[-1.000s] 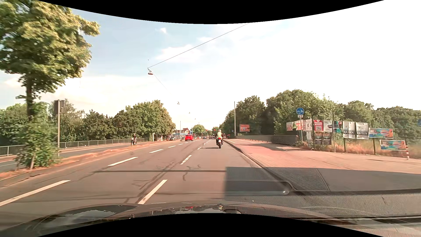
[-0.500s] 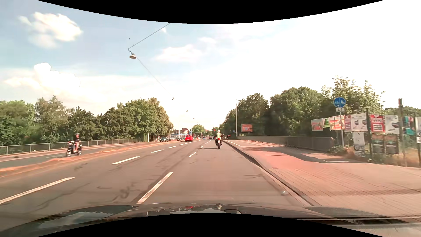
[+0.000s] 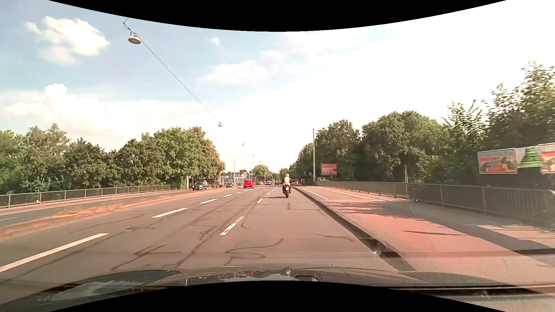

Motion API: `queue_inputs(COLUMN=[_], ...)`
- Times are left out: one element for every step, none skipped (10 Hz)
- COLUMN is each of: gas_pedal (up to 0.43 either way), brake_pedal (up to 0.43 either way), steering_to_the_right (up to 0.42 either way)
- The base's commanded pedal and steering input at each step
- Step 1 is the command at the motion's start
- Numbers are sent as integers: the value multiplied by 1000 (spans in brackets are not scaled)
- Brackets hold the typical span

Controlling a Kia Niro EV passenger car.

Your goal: Follow the waypoints while adhering to traffic rules and regulations

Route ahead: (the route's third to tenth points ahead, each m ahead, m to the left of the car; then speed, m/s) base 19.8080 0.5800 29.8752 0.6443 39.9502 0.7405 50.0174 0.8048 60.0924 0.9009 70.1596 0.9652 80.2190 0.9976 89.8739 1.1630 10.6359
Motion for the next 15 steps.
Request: queue_inputs(gas_pedal=[138,138,138,138,138,138,138,150,150,150,150,150,150,157,157], brake_pedal=[0,0,0,0,0,0,0,0,0,0,0,0,0,0,0], steering_to_the_right=[-6,-7,-7,-6,-4,-3,-4,-3,-3,-3,-3,-2,-3,-2,-2])
